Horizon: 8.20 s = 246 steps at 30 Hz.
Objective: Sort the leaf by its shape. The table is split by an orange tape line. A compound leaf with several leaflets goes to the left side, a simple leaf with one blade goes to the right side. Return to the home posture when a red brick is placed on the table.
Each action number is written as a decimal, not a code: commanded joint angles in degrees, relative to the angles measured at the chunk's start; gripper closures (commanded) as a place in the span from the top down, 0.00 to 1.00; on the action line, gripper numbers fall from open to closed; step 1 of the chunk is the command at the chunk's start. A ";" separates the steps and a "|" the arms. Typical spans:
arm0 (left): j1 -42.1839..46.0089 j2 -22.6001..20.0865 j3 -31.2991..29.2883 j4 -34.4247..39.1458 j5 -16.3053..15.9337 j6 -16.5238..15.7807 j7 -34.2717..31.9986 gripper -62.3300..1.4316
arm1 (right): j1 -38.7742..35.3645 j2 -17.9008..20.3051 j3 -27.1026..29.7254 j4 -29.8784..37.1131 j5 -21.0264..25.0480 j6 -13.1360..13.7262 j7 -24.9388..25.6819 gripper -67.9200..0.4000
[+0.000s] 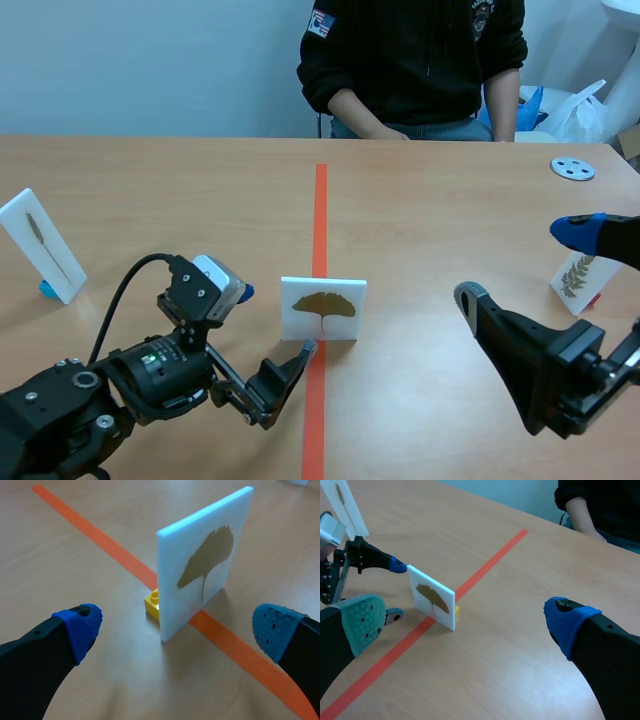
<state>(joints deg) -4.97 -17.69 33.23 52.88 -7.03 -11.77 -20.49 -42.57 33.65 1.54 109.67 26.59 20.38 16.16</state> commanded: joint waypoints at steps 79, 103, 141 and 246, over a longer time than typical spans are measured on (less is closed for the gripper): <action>22.36 -7.10 -16.22 31.39 -15.10 3.54 5.55 0.09 | 0.81 0.00 0.44 0.13 0.61 -0.02 -0.42 1.00; 23.85 -5.55 -28.24 19.78 -17.68 8.28 -0.72 0.09 | 0.83 0.00 0.44 0.13 0.63 -0.02 -0.35 1.00; 18.14 -1.66 -30.80 4.20 -17.64 9.51 -9.35 0.55 | 0.83 -0.02 0.44 0.13 0.61 -0.02 -0.20 1.00; 44.92 -8.22 -32.50 56.78 -14.64 1.25 19.93 0.91 | 0.81 -1.90 2.62 0.11 0.83 -1.29 -1.27 1.00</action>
<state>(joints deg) 39.68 -25.89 0.73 109.23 -21.26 -10.57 0.58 -42.57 31.55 3.86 109.62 26.61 18.90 13.82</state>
